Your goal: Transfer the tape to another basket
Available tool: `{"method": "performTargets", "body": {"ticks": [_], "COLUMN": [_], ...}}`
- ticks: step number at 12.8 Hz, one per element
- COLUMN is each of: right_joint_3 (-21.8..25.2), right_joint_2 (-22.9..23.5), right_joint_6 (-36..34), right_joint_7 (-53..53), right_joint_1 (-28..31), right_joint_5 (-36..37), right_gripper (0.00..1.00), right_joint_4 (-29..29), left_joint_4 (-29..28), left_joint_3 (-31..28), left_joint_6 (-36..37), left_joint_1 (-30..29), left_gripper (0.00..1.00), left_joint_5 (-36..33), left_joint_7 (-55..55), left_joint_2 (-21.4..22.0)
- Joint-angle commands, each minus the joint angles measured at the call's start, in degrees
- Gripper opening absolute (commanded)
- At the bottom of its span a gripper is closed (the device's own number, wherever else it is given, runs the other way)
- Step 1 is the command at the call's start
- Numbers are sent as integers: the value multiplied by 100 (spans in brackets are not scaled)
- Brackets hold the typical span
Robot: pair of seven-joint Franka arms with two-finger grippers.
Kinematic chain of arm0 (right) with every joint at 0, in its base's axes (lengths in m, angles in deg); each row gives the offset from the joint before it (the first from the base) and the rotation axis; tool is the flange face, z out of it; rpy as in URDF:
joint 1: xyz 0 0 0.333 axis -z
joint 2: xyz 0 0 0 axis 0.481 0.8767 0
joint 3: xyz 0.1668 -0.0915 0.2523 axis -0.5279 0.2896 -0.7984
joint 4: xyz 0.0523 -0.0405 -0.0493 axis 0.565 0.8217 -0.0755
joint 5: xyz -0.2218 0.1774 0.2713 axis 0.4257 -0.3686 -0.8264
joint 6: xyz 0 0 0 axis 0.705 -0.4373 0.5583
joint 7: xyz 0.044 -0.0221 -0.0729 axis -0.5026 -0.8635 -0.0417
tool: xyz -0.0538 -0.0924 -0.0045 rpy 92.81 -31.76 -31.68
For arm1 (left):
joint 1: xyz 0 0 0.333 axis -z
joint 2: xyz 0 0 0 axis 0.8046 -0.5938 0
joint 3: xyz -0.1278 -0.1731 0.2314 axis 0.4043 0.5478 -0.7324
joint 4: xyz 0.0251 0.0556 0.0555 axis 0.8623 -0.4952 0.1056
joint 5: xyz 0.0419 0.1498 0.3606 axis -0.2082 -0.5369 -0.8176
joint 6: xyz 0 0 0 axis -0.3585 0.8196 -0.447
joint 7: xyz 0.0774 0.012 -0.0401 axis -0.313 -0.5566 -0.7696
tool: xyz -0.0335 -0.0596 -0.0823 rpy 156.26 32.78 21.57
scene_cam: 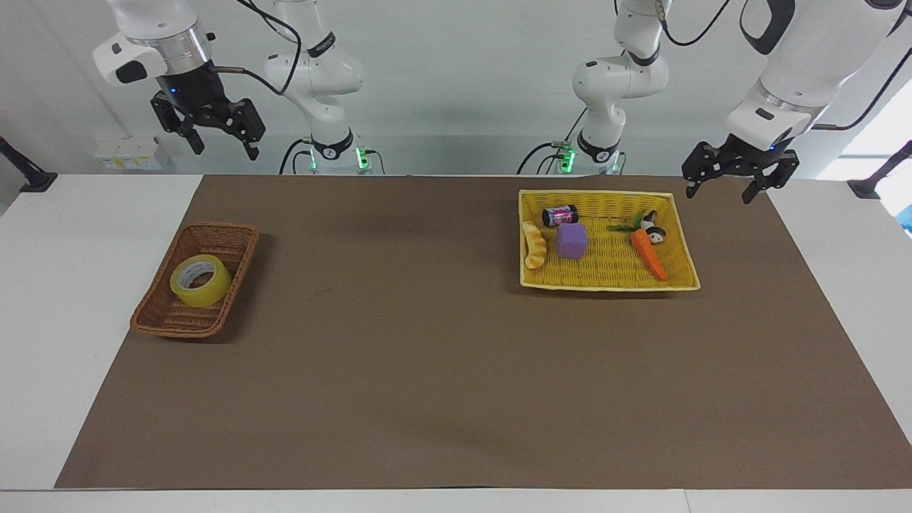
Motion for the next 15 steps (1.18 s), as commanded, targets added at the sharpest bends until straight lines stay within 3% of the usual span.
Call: {"method": "performTargets", "body": {"ticks": [1,15], "right_joint_3": [-48,-48], "right_joint_2": [13,-48], "right_joint_6": [-15,-15], "right_joint_7": [-149,-87], "right_joint_1": [3,73], "right_joint_5": [53,-8], "right_gripper": [100,100], "right_joint_4": [-38,58], "left_joint_4": [68,68], "left_joint_3": [28,28], "left_joint_6": [132,132], "left_joint_1": [-31,-31], "left_gripper": [100,100], "left_joint_5": [-85,-85], "left_joint_7": [11,11], "left_joint_2": [20,20]}}
